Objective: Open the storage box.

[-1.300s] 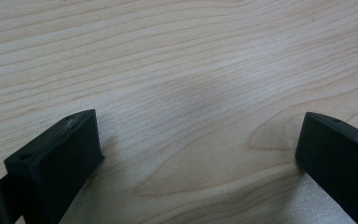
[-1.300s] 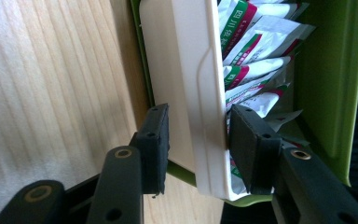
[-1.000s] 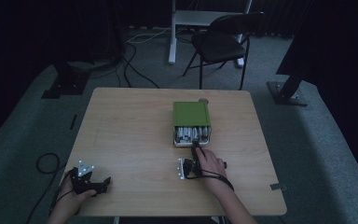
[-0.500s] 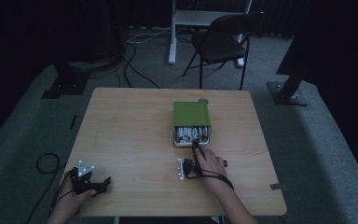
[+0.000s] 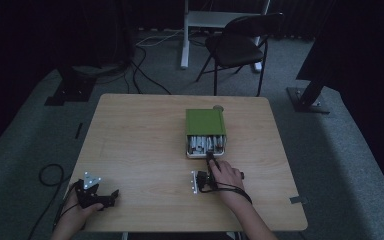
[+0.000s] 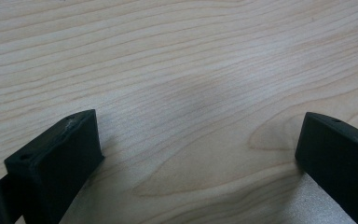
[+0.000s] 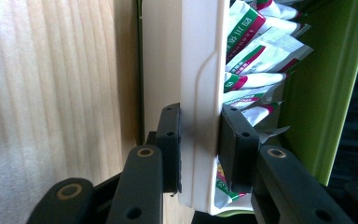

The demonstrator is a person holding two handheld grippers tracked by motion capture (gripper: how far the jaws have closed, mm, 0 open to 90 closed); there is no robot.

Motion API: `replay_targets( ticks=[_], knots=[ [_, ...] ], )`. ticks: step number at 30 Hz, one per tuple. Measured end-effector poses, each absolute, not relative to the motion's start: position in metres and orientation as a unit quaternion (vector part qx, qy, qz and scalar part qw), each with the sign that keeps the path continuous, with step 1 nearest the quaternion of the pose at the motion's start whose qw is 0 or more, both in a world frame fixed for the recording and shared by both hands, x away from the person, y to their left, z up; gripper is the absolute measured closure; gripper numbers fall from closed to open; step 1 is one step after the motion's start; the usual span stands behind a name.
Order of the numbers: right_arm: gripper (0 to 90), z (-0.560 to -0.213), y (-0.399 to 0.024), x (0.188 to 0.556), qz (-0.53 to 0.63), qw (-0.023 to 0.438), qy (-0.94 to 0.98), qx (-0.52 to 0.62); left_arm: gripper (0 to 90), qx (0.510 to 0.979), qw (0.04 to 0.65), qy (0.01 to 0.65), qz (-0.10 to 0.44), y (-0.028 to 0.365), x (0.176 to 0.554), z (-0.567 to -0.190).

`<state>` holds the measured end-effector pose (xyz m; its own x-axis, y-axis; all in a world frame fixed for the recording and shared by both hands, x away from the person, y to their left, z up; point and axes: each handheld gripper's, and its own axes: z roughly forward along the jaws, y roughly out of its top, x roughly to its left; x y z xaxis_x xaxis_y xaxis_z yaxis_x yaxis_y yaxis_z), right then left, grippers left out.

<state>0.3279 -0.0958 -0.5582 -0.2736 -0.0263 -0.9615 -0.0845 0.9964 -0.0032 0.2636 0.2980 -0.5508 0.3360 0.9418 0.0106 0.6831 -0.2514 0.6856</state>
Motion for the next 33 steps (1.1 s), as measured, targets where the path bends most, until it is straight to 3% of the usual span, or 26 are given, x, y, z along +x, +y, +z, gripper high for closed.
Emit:
replay_targets(
  ticks=[33],
  knots=[
    [71.6, -0.554, -0.105, 0.293, 0.042, 0.583, 0.809, -0.059, 0.7, 0.761, 0.299, 0.534, 0.216, 0.298, 0.264, -0.551]
  ],
)
